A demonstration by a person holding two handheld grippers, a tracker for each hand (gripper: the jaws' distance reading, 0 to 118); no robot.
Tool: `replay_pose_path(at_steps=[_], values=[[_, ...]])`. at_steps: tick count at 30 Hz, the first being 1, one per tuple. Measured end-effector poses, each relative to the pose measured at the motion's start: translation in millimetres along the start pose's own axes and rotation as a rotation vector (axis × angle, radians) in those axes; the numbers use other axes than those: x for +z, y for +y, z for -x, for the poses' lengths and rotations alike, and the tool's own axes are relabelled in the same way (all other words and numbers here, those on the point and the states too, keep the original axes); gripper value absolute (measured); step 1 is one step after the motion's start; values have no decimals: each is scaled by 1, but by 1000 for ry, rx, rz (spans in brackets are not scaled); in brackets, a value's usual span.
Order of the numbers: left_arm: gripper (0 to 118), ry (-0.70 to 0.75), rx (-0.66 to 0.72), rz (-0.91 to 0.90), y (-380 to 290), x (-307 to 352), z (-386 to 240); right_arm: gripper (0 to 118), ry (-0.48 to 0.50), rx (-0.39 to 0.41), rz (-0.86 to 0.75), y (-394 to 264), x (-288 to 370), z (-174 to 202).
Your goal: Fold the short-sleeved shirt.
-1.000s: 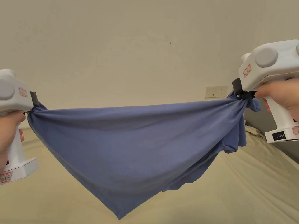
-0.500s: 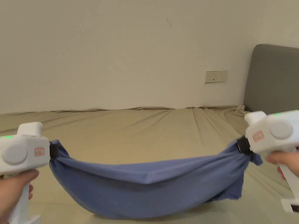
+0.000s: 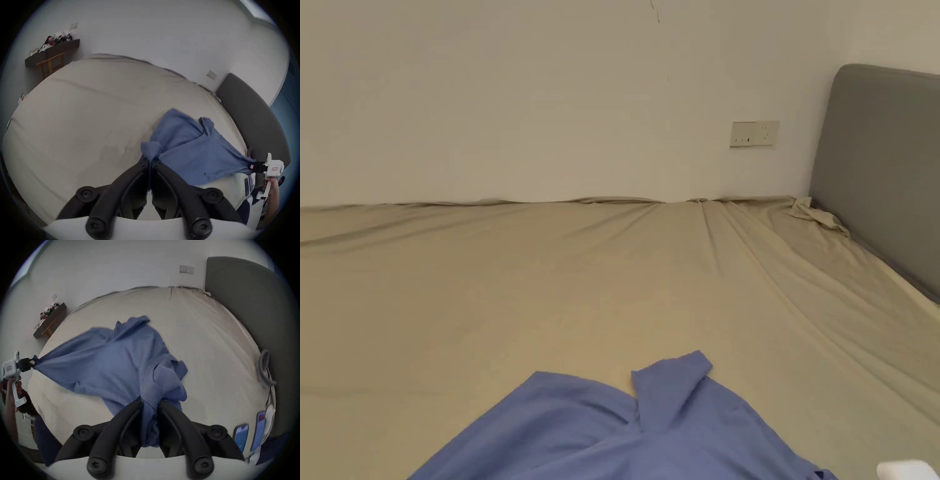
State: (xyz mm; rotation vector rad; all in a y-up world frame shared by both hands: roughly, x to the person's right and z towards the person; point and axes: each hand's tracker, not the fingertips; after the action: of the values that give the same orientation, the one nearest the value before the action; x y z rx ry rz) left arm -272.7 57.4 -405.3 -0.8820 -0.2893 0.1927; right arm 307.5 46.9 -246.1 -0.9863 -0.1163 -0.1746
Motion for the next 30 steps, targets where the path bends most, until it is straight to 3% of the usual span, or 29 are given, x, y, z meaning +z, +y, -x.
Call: replay_pose_path(at_steps=[4, 10, 15, 17, 22, 23, 24, 25, 26, 27, 28, 30], values=[[1, 27, 8, 76, -28, -5, 23, 13, -88, 41, 65, -30, -6, 3], [1, 59, 82, 160, -42, -25, 58, 13, -100, 13, 131, -40, -20, -15], [1, 102, 48, 241, -58, -43, 60, 13, -110, 33, 221, -47, -45, -22], [1, 140, 32, 263, -67, -52, 58, 13, -145, 76, 263, -54, -61, -19], [5, 189, 44, 243, -64, -58, 47, 14, -146, 72, 271, -58, -75, -16], [24, 208, 15, 233, -63, -53, 41, 21, -138, 73, 284, -53, -70, -16], [93, 239, -18, 207, -59, -47, 33, 46, -120, 71, 293, -47, -65, -17], [118, 299, -44, 171, -52, -36, 25, 88, -51, 71, 266, -40, -51, -21], [118, 263, -38, 133, -45, -19, 17, 117, 58, -12, 209, -29, -30, -29], [117, 215, -32, -52, -32, 10, 31, 118, 149, -89, 120, -18, -7, -33], [118, 182, -18, -114, -23, 26, 35, 117, 165, -123, -39, -7, 20, -32], [118, 153, -13, -189, -10, 59, 29, 118, 109, -136, -193, 11, 56, -19]])
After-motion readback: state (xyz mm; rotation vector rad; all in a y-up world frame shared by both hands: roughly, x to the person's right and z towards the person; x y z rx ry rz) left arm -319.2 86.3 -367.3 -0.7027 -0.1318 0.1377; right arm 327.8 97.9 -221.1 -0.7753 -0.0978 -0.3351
